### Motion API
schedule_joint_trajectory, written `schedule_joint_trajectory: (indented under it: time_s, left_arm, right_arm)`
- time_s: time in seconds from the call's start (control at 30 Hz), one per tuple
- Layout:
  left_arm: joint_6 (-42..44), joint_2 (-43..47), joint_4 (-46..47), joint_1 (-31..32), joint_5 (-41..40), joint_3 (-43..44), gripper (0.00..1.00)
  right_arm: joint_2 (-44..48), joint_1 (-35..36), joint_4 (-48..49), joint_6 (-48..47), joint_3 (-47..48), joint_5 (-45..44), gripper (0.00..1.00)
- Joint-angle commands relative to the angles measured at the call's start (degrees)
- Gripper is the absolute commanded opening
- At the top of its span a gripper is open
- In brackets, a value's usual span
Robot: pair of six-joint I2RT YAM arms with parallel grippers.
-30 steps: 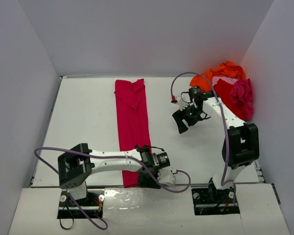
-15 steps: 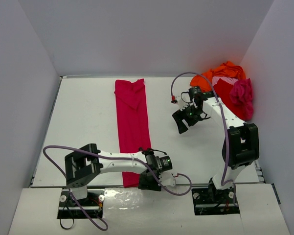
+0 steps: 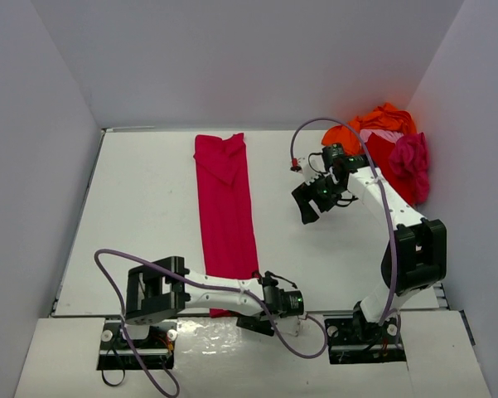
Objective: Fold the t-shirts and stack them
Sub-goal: Grab the bottom of the folded rectangular tshirt with left arm
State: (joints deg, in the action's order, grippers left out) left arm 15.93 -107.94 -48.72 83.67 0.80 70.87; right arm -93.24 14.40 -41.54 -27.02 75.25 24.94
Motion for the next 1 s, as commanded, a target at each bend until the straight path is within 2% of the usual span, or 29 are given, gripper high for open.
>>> schedule_joint_trajectory:
  time_s: [0.0,0.3,0.47,0.97]
  left_arm:
    - [-0.22,-6.20,9.25,0.61,-0.26,-2.76,0.44]
    - [-0.29,-5.80,9.96,-2.29,-3.57,-3.02,0.40]
    - [-0.10,-5.08,10.60,-5.64,-3.43,-3.73,0.23]
    - [0.45,-5.47,10.28,-7.27,-2.92,-2.84,0.26]
  right_arm:
    - [4.56,0.90,-0.76,-0.14,-0.71,1.69,0.73]
    - [4.57,2.21,-0.65,-0.23,-0.63,1.53,0.73]
    - [4.02,2.67,-0.55,-0.04,-0.61,1.68,0.73]
    - [2.89,3.62,-0.59,0.54,-0.04,0.55,0.74]
